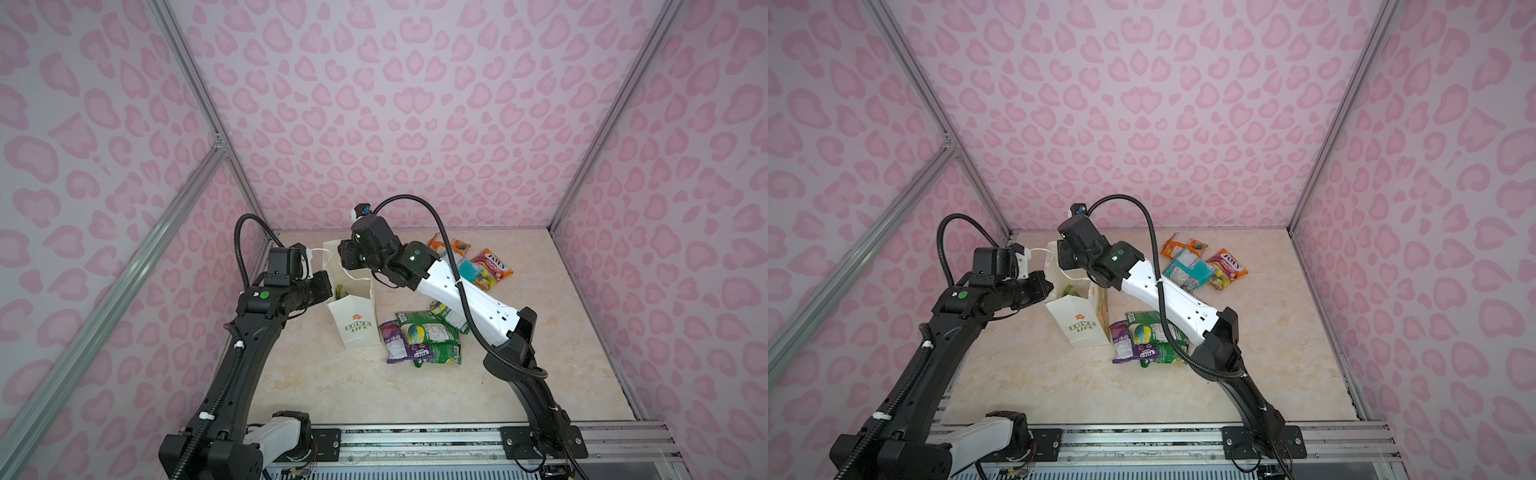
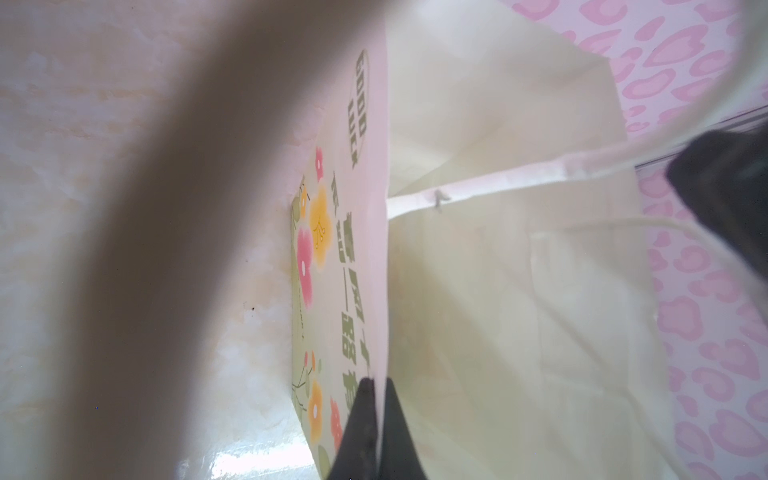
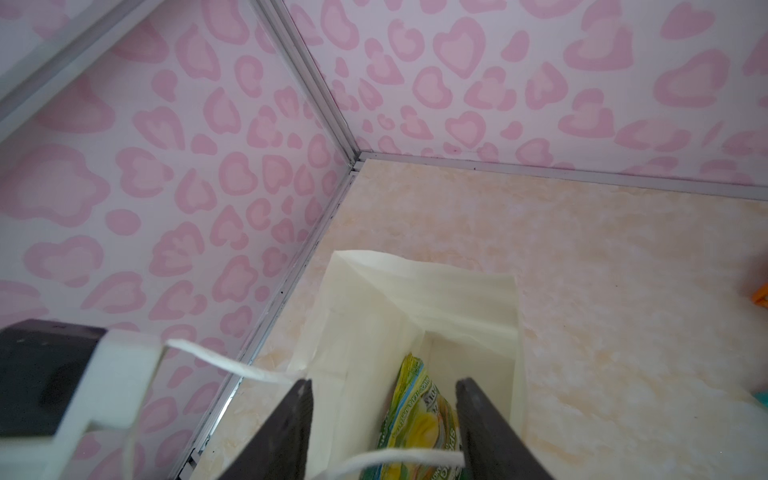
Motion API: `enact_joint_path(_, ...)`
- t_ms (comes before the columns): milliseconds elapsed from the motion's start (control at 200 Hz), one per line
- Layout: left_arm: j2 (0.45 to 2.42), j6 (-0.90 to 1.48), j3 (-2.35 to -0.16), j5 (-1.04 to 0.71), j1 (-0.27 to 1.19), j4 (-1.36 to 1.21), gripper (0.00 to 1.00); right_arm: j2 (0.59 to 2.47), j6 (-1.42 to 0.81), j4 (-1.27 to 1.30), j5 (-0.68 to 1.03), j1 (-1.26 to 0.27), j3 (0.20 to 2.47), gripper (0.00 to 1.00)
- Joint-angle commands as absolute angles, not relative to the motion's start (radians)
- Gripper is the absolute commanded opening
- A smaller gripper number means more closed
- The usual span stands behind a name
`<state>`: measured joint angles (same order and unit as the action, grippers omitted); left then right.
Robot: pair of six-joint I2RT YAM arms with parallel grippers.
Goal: Place the snacks into the paper bag
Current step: 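Lower the green packet into the bag and open the right gripper, then move the right gripper back over the snack pile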
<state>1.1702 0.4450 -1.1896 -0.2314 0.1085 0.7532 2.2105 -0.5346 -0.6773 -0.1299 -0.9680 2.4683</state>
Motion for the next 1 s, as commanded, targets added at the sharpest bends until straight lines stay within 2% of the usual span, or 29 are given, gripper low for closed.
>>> enact_joint_path(0, 1.175, 0.445, -1.187, -0.233, 0.107, 0.739, 0.03, 2.175, -0.459, -0.646, -0.129, -0.97, 2.47, 0.69)
enact_joint_path(105, 1.178, 0.443, -1.187, -0.233, 0.107, 0.741, 0.03, 2.12, -0.403, -0.645, -0.144, -0.968, 2.45, 0.79)
enact_joint_path(300, 1.175, 0.445, -1.187, -0.235, 0.105, 0.742, 0.03, 1.972, -0.318, -0.635, -0.185, -0.962, 2.302, 0.88)
enact_joint_path(665, 1.169, 0.44, -1.189, -0.238, 0.106, 0.745, 0.03, 1.554, -0.341, -0.584, -0.174, -0.833, 1.732, 0.9)
enact_joint_path(785, 1.167, 0.44, -1.189, -0.238, 0.106, 0.747, 0.03, 1.416, -0.393, -0.572, -0.119, -0.728, 1.531, 0.91)
enact_joint_path(995, 1.167, 0.44, -1.19, -0.243, 0.108, 0.746, 0.03, 1.218, -0.543, -0.479, 0.138, -0.446, 1.121, 0.91)
